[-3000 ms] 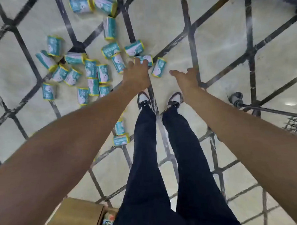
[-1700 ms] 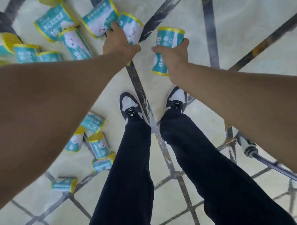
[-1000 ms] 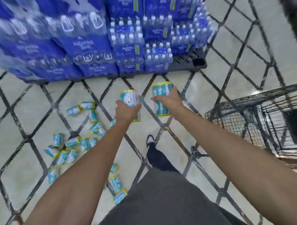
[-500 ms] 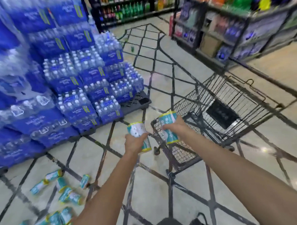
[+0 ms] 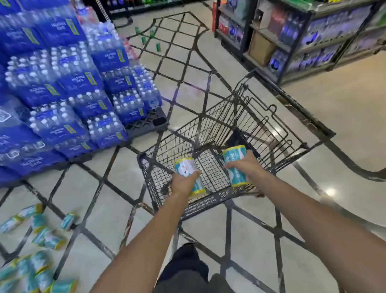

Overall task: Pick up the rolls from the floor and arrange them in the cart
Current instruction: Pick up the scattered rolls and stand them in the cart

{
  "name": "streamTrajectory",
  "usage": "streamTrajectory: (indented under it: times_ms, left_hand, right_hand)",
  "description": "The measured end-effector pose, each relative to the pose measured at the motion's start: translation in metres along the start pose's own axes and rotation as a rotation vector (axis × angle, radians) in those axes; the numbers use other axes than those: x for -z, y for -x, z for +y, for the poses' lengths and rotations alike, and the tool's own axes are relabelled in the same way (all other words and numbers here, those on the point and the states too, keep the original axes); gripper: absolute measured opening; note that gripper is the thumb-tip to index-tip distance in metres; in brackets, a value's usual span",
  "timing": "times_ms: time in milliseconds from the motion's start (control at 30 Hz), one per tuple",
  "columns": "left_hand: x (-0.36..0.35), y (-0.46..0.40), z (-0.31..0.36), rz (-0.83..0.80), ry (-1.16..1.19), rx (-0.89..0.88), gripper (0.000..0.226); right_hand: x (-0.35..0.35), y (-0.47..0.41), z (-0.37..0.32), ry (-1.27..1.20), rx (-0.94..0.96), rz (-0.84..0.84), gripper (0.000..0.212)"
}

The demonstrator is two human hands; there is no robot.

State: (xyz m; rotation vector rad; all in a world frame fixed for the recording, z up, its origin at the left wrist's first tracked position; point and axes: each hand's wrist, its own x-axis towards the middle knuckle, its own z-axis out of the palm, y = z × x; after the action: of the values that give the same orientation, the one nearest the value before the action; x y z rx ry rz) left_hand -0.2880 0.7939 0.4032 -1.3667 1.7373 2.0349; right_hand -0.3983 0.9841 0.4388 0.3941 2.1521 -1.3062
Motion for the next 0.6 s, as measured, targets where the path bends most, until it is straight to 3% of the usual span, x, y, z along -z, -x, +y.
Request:
streamTrajectory:
  times_ms: [133, 233, 433, 600]
  left_hand:
    - [-0.034, -0.036, 0.007, 0.063, 0.012, 0.051, 0.077]
    - [-0.059, -0.081, 0.016, 0.081, 0.039, 0.083, 0.068]
    - [-0.111, -0.187, 0.028, 0.172, -0.014, 0.228, 0.073]
    - [-0.142, -0.278, 0.032, 0.229, -0.087, 0.242, 0.07]
  right_hand:
    - [0.011, -0.06, -0.016, 0.075, 0.0, -0.025, 0.081]
    - [0.009, -0.113, -0.025, 0.13, -0.009, -0.032, 0.083]
    - [-0.006, -0.216, -0.04, 0.259, -0.089, -0.02, 0.089]
    - [-0.038, -0.309, -0.046, 0.341, -0.099, -0.049, 0.088]
